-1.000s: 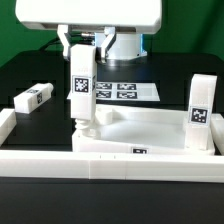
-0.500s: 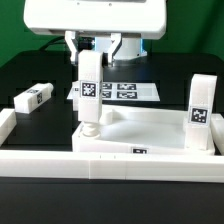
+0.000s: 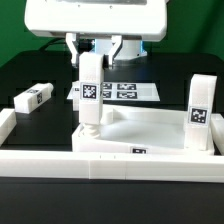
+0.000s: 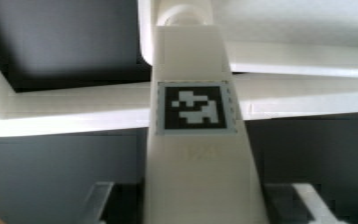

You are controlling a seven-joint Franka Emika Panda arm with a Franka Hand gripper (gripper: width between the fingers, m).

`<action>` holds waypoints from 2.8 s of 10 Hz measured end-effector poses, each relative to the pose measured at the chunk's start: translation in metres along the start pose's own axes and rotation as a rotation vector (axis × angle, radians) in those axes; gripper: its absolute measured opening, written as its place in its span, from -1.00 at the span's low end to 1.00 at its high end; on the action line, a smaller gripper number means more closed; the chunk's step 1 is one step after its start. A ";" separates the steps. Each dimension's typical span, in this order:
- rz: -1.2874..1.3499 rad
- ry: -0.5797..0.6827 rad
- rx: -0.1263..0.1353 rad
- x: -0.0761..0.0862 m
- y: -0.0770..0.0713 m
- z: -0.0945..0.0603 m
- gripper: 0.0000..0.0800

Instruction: Assemble desk

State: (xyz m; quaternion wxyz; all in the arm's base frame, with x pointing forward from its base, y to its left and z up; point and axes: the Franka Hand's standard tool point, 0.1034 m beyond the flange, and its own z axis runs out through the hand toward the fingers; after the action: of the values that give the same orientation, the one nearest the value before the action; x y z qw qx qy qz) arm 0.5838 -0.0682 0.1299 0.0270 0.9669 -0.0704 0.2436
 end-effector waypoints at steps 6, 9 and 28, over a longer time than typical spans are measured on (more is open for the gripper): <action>-0.007 0.014 -0.010 -0.002 0.000 0.008 -0.27; -0.008 0.021 -0.012 -0.002 -0.001 0.008 -0.27; -0.004 -0.479 0.133 0.003 -0.006 0.005 0.62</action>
Offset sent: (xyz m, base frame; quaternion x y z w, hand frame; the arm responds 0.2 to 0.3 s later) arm 0.0018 0.0034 -0.0111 0.0008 0.0101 -0.0007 0.9999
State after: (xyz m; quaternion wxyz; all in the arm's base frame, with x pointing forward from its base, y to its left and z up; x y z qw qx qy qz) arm 0.5895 -0.0630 0.1269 -0.0536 0.9969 -0.0566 0.0117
